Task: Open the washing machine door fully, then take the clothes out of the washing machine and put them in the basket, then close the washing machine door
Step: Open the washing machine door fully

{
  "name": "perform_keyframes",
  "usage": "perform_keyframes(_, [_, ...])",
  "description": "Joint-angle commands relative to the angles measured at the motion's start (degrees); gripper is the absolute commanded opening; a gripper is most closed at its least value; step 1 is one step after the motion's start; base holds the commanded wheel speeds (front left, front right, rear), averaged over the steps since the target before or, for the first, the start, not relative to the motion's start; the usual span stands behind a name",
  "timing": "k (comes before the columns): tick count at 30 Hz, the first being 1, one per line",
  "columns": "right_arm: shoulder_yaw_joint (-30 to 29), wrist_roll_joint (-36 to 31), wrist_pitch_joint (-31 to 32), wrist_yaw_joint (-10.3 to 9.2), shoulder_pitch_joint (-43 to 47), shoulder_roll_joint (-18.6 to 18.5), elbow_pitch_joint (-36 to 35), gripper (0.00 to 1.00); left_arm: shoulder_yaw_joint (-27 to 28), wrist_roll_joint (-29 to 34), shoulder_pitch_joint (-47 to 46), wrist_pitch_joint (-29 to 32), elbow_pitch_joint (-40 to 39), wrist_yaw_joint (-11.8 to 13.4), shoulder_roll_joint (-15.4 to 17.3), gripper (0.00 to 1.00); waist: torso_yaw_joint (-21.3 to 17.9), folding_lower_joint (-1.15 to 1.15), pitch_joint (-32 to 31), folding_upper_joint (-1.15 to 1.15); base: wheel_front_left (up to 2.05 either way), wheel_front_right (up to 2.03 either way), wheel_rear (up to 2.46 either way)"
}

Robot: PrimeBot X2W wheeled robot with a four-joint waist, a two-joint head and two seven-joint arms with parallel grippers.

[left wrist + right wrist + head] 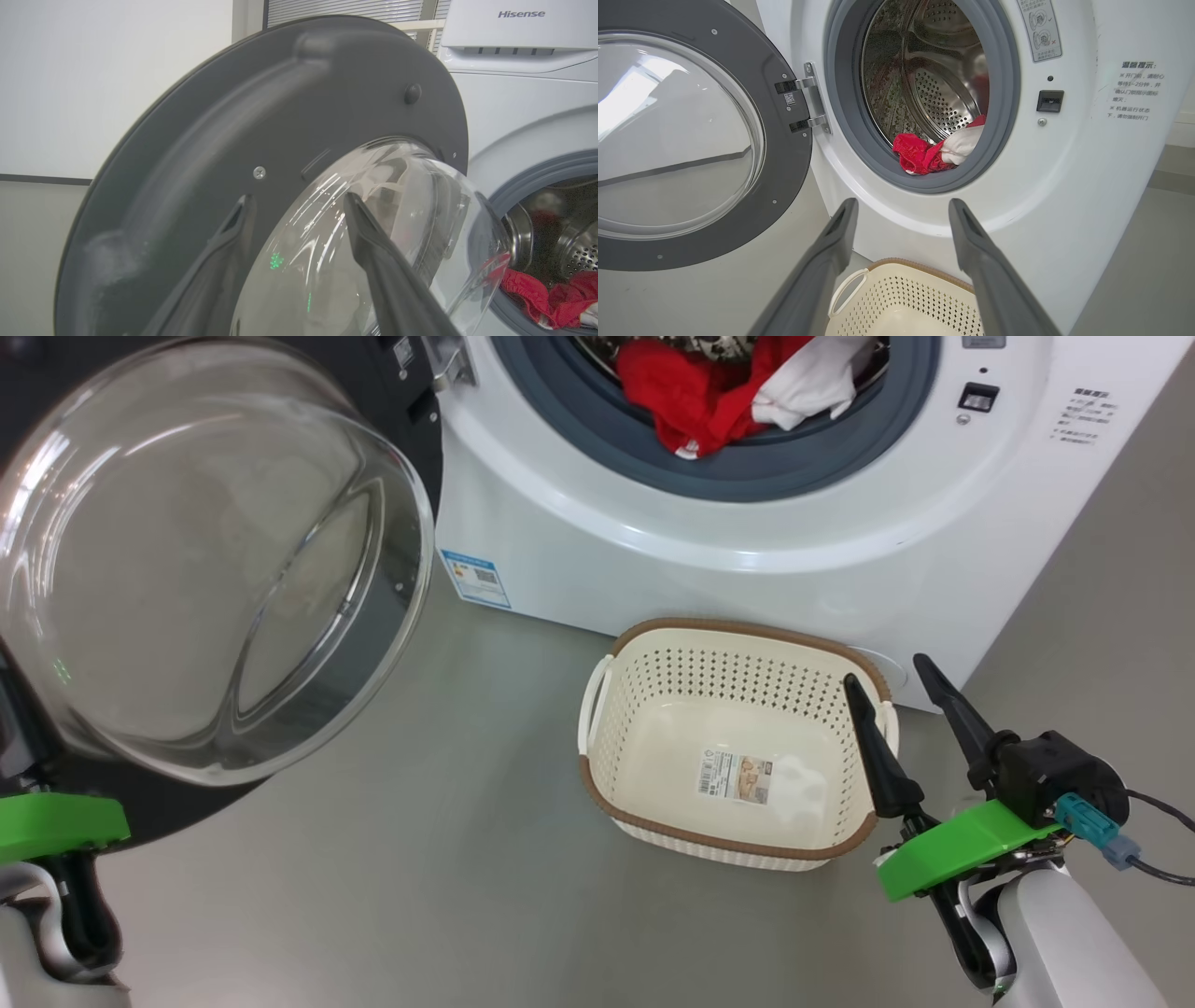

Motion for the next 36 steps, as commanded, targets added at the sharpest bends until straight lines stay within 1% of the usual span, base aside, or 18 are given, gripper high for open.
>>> perform_keyframes(1, [0.6, 0.6, -0.4, 0.28, -0.3, 0.7, -1.7, 1.00, 0.2, -1.0, 1.3, -0.3, -4.6, -1.3, 1.7, 1.00, -0.9, 0.00, -0.9, 0.00, 0.00, 0.00, 0.00])
perform_keyframes(4, [0.4, 1.9, -0.4, 0.28, 0.0, 1.1, -2.3, 1.00, -3.6, -1.9, 3.3, -0.3, -8.9, -2.0, 1.2, 1.00, -1.9, 0.00, -1.6, 0.00, 0.00, 0.00, 0.00])
perform_keyframes(8, [-1.0, 3.1, -0.4, 0.28, 0.4, 1.5, -2.9, 1.00, -9.0, -3.5, 5.7, -0.3, -11.8, -2.3, 1.0, 1.00, -3.8, 0.00, -2.8, 0.00, 0.00, 0.00, 0.00])
perform_keyframes(10, [-1.9, 3.4, -0.4, 0.28, 0.7, 1.6, -3.2, 1.00, -12.8, -4.2, 6.9, -0.3, -13.0, -2.3, 1.1, 1.00, -5.0, 0.00, -3.4, 0.00, 0.00, 0.00, 0.00])
perform_keyframes(12, [-3.2, 3.8, -0.4, 0.28, 0.9, 1.8, -3.7, 1.00, -17.6, -5.7, 7.9, -0.3, -14.7, -2.3, 2.0, 1.00, -6.3, 0.00, -3.9, 0.00, 0.00, 0.00, 0.00])
perform_keyframes(14, [-5.8, 4.9, -0.4, 0.28, 1.0, 2.0, -4.8, 1.00, -21.3, -7.2, 9.3, -0.3, -15.9, -2.3, 3.4, 1.00, -7.8, 0.00, -4.3, 0.00, 0.00, 0.00, 0.00])
perform_keyframes(15, [-5.8, 4.9, -0.4, 0.28, 1.0, 2.0, -4.8, 1.00, -21.3, -7.2, 9.3, -0.3, -15.9, -2.3, 3.4, 1.00, -7.8, 0.00, -4.3, 0.00, 0.00, 0.00, 0.00])
perform_keyframes(16, [-7.3, 5.3, -0.4, 0.28, 1.1, 2.0, -5.4, 1.00, -23.4, -8.2, 10.0, -0.3, -16.4, -2.3, 4.1, 1.00, -8.5, 0.00, -4.5, 0.00, 0.00, 0.00, 0.00])
perform_keyframes(19, [-7.2, 6.4, -0.4, 0.28, 1.5, 2.1, -7.2, 1.00, -26.8, -10.4, 11.6, -0.3, -16.6, -2.3, 6.0, 1.00, -10.9, 0.00, -4.9, 0.00, 0.00, 0.00, 0.00])
perform_keyframes(21, [-6.4, 4.3, -0.4, 0.28, 2.0, 2.1, -7.7, 1.00, -27.9, -10.7, 12.4, -0.3, -16.2, -2.3, 7.2, 1.00, -12.6, 0.00, -5.0, 0.00, 0.00, 0.00, 0.00])
perform_keyframes(23, [-6.2, 3.6, -0.4, 0.28, 2.4, 2.1, -7.8, 1.00, -28.7, -10.6, 12.8, -0.3, -15.7, -2.3, 8.0, 1.00, -14.3, 0.00, -5.1, 0.00, 0.00, 0.00, 0.00])
perform_keyframes(30, [-6.1, 3.7, -0.4, 0.28, 3.4, 2.1, -8.4, 1.00, -25.7, -10.0, 15.1, -0.3, -16.5, -2.3, 6.5, 1.00, -19.7, 0.00, -5.8, 0.00, 0.00, 0.00, 0.00])
perform_keyframes(33, [-5.5, 3.5, -0.4, 0.28, 4.1, 2.1, -8.9, 1.00, -25.3, -9.9, 16.4, -0.3, -16.6, -2.3, 7.1, 1.00, -21.8, 0.00, -6.3, 0.00, 0.00, 0.00, 0.00])
perform_keyframes(36, [-4.4, 3.4, -0.4, 0.28, 4.7, 2.1, -9.3, 1.00, -24.5, -8.4, 18.1, -0.3, -17.9, -2.3, 7.2, 1.00, -23.7, 0.00, -6.7, 0.00, 0.00, 0.00, 0.00])
